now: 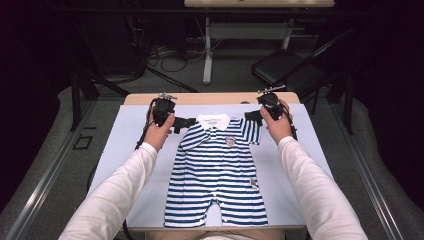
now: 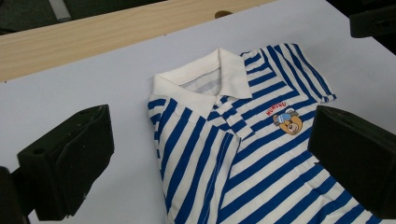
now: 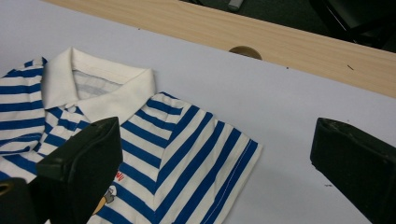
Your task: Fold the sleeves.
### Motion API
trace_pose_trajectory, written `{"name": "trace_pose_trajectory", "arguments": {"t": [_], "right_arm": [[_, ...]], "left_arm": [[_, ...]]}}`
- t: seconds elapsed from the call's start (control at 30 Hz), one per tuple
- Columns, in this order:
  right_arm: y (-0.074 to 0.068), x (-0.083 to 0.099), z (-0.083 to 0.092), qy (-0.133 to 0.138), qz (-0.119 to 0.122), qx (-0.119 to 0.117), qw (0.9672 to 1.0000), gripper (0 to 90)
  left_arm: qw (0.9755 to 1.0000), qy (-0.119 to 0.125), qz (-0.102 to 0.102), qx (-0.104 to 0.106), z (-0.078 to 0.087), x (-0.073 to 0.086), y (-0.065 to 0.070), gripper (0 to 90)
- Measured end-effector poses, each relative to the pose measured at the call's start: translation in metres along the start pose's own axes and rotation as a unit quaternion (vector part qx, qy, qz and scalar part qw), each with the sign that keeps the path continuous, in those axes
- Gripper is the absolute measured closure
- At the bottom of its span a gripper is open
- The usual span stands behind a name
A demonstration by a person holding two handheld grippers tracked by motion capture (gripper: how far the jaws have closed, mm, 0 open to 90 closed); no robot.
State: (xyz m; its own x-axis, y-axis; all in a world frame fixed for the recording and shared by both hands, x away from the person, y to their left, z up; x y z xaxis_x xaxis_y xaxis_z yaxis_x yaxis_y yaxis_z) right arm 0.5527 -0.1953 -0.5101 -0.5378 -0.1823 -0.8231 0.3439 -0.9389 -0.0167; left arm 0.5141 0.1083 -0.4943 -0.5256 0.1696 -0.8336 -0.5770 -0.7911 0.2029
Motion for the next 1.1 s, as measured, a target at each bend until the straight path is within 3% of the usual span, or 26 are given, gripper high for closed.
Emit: {"name": "trace_pose_trajectory", "arguments": {"t": [0.23, 0.6, 0.83, 1.1], "right_arm": [[0.008, 0.007, -0.015, -0.014, -0.016, 0.017, 0.9996, 2.8], [0.015, 0.014, -0.030, -0.026, -0.039, 0.016, 0.9988, 2.7], [0.017, 0.016, -0.036, -0.026, -0.038, 0.011, 0.9989, 2.1], [0.022, 0.018, -0.042, -0.022, -0.037, 0.022, 0.9988, 4.1]], "left_arm": [[0.9999, -0.002, 0.011, 0.007, -0.001, 0.002, 0.001, 0.5], [0.9997, -0.016, 0.018, 0.007, -0.004, 0.006, 0.000, 0.4], [0.9997, -0.017, 0.018, 0.004, -0.005, 0.007, -0.001, 0.5], [0.9997, -0.017, 0.019, 0.002, -0.004, 0.008, -0.003, 0.5]]}}
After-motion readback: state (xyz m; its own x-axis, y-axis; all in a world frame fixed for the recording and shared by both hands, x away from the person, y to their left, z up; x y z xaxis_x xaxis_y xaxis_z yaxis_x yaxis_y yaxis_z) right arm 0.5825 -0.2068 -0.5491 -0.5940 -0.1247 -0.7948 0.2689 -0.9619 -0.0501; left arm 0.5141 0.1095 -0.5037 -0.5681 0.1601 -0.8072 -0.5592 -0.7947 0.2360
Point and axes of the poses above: each handheld gripper's, and its own axes: z roughly backward along the jaws, x roughly out of its underside, y roughly to its right, the point moved 6 cm from there along -z, roughly forward along the jaws, and after that the axes turned 10 degrees about y, right-handed, at the moved point
